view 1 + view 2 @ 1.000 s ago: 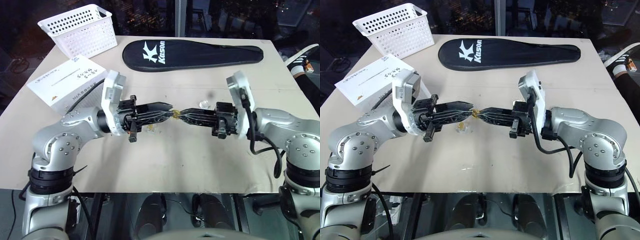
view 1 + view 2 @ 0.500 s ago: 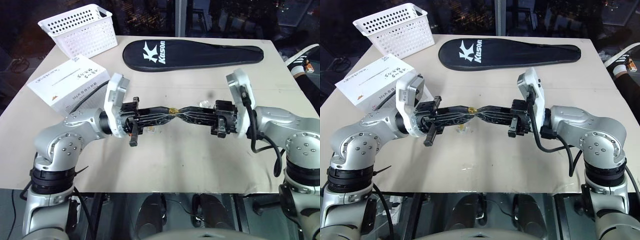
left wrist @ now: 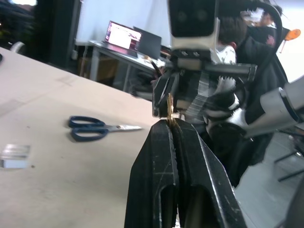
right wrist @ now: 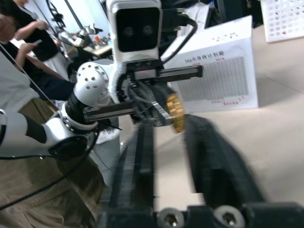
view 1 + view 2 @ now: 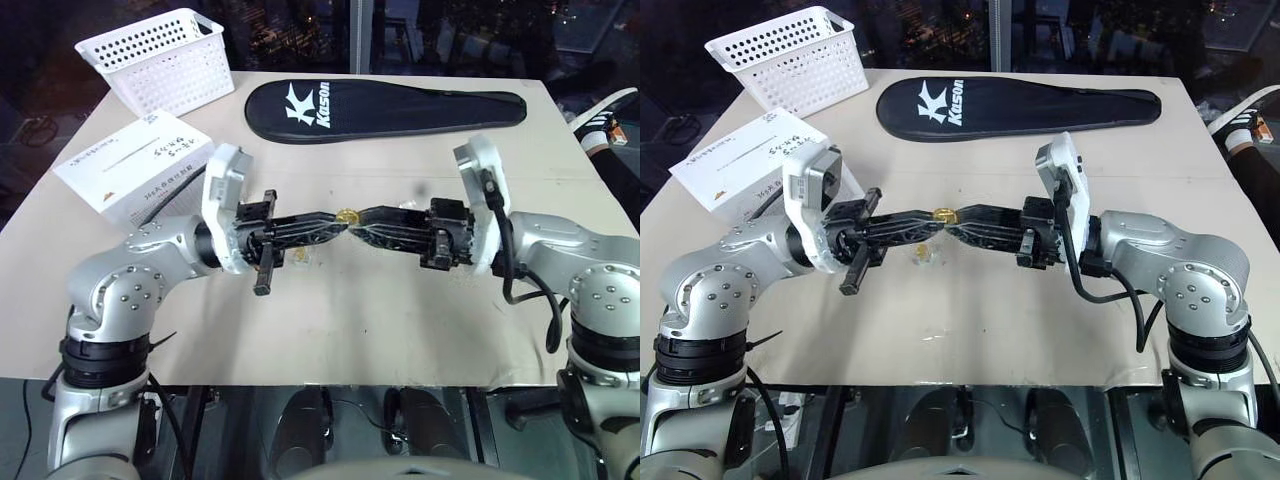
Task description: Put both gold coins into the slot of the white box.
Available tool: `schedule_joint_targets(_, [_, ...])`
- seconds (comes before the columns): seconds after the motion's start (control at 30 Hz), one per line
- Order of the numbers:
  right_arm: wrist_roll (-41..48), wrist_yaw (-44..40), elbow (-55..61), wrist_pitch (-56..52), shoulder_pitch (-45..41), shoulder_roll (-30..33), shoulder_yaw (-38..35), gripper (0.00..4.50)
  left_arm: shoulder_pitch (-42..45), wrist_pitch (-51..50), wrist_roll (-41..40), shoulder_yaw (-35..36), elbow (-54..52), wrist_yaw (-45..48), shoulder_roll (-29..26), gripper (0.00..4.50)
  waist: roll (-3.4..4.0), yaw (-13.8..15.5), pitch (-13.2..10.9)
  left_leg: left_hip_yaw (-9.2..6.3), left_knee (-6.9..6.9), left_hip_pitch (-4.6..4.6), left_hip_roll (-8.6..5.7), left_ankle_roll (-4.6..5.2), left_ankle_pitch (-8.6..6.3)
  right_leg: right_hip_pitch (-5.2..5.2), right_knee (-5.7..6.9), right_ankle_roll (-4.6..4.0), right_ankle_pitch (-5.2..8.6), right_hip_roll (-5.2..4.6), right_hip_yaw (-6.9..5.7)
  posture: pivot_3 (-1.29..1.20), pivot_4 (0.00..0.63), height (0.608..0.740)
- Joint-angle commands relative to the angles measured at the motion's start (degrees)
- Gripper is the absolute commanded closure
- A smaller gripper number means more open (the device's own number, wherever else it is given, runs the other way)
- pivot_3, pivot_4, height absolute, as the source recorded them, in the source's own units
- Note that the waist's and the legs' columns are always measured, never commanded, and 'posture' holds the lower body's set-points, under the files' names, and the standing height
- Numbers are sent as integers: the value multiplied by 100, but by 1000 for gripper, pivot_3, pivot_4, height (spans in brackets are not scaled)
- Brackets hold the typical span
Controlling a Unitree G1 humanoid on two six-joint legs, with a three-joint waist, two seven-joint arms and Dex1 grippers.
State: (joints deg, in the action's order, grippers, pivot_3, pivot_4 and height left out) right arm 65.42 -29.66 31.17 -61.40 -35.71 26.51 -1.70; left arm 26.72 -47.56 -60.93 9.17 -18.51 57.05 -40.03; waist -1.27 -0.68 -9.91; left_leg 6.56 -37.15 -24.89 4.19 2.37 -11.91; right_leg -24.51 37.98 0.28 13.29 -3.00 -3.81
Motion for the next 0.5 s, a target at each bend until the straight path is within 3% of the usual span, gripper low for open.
schedule_joint_targets(0.03, [113,10,194,142,-11,105,-109,1409,103,-89,-239,389,56,-152,-109,4500,0,0,0,0,0,0,0,0,0,0,0,0,0,0,0,0,150,740])
schedule_joint_targets(0.07, [117,-11,224,149,-4,150,-118,1236,114,-120,-274,444,86,-186,-131,4500,0,0,0,0,0,0,0,0,0,0,0,0,0,0,0,0,150,740])
schedule_joint_targets(0.13, [-181,-27,339,297,-9,313,-83,237,149,-191,-325,574,147,-278,-208,4500,0,0,0,0,0,0,1,0,0,0,0,0,0,-1,0,0,150,740])
schedule_joint_targets(0.17, [-335,50,366,367,-26,363,-73,21,185,-242,-369,695,230,-358,-287,4500,0,0,0,0,0,-1,1,0,0,0,0,0,0,-1,0,0,150,740])
schedule_joint_targets(0.33, [-1381,-77,711,824,-103,1107,92,21,812,-24,423,1303,1468,-826,-1279,4500,-5,-3,-5,-1,-2,-1,0,0,0,-2,0,3,2,1,-4,0,150,740])
schedule_joint_targets(0.5, [-1287,-180,799,1007,-94,1198,-134,21,2122,692,1773,706,3964,151,-2409,4500,-12,-1,-8,3,2,-2,0,0,0,-8,-2,2,3,7,-5,0,150,740])
